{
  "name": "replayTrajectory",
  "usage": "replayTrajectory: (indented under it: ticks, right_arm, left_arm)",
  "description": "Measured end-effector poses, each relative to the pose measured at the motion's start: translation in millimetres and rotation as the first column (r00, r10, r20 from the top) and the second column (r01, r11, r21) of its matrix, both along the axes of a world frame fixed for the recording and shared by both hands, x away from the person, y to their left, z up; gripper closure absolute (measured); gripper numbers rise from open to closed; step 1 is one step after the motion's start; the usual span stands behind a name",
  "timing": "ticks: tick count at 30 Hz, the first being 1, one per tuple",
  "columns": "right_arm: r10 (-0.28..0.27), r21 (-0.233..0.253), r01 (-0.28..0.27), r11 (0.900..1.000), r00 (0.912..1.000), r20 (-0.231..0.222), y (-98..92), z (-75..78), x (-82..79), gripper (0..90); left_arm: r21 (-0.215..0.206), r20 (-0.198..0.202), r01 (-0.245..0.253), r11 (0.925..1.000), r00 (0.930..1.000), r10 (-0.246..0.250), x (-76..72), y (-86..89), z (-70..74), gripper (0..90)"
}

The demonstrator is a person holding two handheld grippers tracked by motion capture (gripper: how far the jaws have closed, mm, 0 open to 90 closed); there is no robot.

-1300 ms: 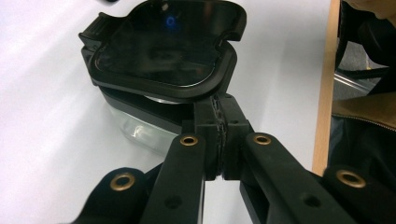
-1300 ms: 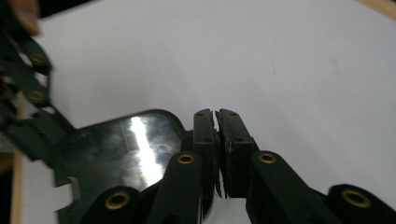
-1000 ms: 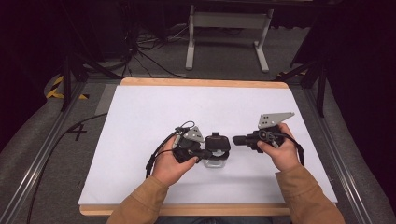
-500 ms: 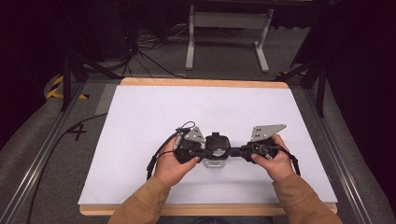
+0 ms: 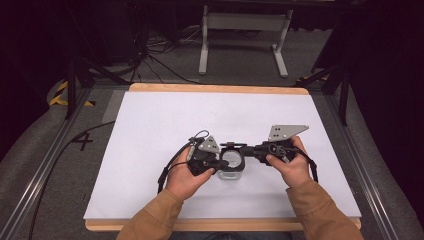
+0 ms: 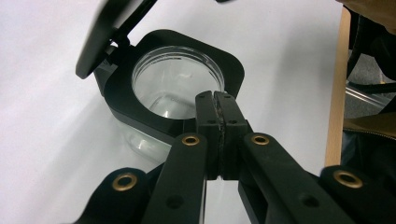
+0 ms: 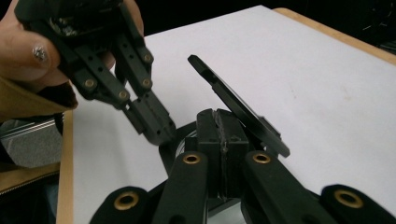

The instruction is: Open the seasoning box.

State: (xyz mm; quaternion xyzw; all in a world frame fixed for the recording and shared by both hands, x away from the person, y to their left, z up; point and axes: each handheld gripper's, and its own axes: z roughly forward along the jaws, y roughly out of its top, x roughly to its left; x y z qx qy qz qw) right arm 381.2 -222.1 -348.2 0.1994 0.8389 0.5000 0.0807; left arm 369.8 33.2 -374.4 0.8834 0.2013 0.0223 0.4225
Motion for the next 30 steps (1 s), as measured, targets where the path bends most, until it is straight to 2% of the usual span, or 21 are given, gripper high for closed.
replayTrajectory:
  ticks: [4, 11, 17, 30]
  right_arm:
    - [-0.018, 0.008, 0.018, 1.000, 0.9996, 0.020, 3.5, 5.9, 6.1, 90.0]
    - [-0.059, 0.012, 0.058, 0.998, 0.9978, 0.030, 8.0, 11.0, 17.2, 90.0]
    - [-0.091, 0.016, 0.091, 0.996, 0.9958, 0.010, 8.8, 9.6, 26.9, 90.0]
    - [-0.127, 0.010, 0.127, 0.992, 0.9919, 0.011, 10.4, 8.9, 37.1, 90.0]
  left_arm:
    - [0.001, 0.000, 0.000, 1.0000, 1.0000, 0.000, 0.0, 0.1, 0.1, 89.9]
    - [0.001, 0.001, 0.000, 1.0000, 1.0000, 0.000, 0.0, 0.0, 0.1, 89.9]
    - [0.001, -0.002, 0.003, 1.0000, 1.0000, -0.003, 0.7, 0.4, 0.1, 89.9]
    - [0.000, -0.005, 0.001, 1.0000, 1.0000, -0.001, 0.8, 0.3, 0.1, 89.9]
